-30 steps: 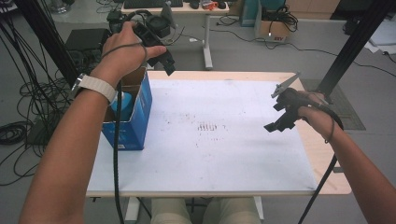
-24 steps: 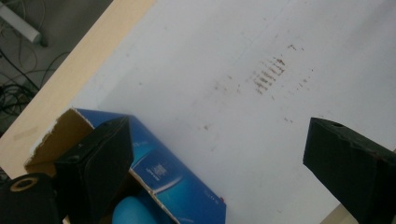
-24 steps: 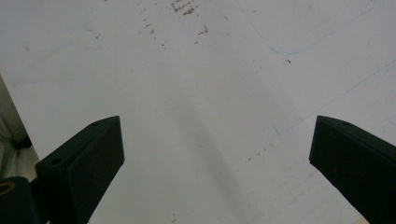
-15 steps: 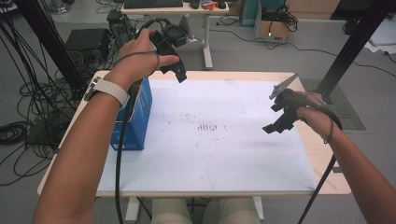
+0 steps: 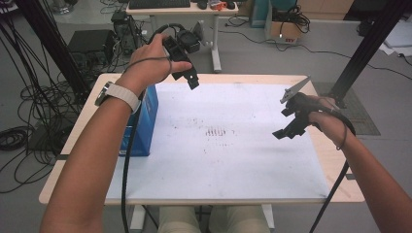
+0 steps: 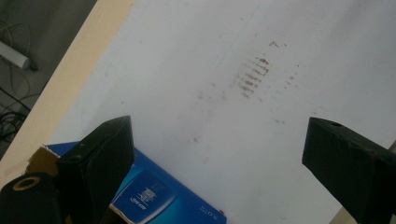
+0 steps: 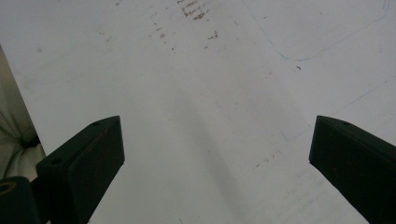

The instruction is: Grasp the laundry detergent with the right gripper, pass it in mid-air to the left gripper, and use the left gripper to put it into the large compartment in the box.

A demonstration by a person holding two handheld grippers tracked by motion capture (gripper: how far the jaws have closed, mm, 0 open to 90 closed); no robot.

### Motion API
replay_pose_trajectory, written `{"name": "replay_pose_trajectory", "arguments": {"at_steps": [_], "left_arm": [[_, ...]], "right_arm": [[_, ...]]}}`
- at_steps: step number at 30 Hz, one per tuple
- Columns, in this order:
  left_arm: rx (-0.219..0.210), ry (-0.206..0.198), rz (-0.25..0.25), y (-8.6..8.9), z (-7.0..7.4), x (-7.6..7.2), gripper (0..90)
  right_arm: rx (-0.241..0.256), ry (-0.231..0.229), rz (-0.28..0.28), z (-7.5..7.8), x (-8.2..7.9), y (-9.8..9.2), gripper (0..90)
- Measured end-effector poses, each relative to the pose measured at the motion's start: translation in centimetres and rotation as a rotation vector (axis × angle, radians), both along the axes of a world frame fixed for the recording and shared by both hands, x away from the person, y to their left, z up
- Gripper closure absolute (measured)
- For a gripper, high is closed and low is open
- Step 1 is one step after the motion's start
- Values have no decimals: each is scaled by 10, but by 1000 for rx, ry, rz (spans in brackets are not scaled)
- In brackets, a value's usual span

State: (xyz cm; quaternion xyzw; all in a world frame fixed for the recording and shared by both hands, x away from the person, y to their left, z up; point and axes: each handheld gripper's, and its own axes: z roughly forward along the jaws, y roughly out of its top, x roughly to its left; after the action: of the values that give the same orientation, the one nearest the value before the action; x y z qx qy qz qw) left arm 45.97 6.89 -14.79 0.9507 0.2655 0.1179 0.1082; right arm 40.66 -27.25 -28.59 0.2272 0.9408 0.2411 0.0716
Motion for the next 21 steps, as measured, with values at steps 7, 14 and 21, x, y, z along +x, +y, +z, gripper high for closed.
{"name": "replay_pose_trajectory", "arguments": {"at_steps": [7, 14, 21], "left_arm": [[-4, -10, -4, 0, 0, -2, 99], [-10, -7, 0, 2, -2, -3, 101], [-16, -4, 1, 6, -2, 0, 103]], "right_arm": [[2, -2, 7, 1, -1, 0, 31], [34, -9, -6, -3, -2, 1, 31], [31, -5, -4, -4, -1, 2, 31]]}}
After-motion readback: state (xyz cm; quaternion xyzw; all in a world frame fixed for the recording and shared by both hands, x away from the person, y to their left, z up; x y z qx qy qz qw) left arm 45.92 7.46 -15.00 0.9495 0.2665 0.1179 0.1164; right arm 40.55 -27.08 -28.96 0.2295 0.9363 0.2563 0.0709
